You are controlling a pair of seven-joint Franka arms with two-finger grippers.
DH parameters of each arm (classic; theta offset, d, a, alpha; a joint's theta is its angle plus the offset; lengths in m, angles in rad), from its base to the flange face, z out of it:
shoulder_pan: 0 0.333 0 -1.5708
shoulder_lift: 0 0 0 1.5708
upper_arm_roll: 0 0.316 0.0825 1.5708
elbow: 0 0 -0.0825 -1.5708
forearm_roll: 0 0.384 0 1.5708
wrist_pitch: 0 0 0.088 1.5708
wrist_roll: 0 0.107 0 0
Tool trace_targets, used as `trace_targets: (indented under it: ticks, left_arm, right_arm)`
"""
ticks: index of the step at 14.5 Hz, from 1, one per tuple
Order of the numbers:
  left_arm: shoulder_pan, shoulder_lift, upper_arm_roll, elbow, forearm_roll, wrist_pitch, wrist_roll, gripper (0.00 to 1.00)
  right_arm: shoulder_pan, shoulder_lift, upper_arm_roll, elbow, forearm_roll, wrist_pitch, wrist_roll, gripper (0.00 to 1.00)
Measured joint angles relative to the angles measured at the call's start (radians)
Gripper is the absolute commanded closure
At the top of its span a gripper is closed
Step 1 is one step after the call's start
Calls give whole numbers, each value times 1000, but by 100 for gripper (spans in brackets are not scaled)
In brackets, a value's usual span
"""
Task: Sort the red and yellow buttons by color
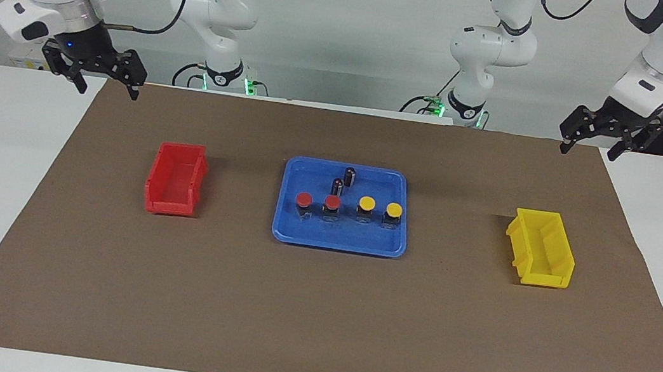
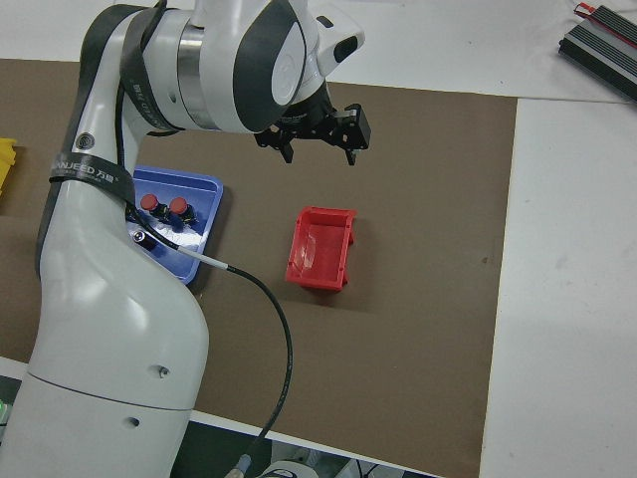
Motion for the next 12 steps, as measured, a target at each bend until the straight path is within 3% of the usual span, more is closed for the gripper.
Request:
trace_targets:
  ticks: [6,9,12]
  left_arm:
    - [0,0,0,0,0,0,0,0]
    - [0,0,0,0,0,0,0,0]
    - [0,0,0,0,0,0,0,0]
  right_arm:
    - [26,4,40,34,3,-1,11,0]
    - [165,54,75,82,23,6,225,0]
    - [363,176,98,96,27,155,521,0]
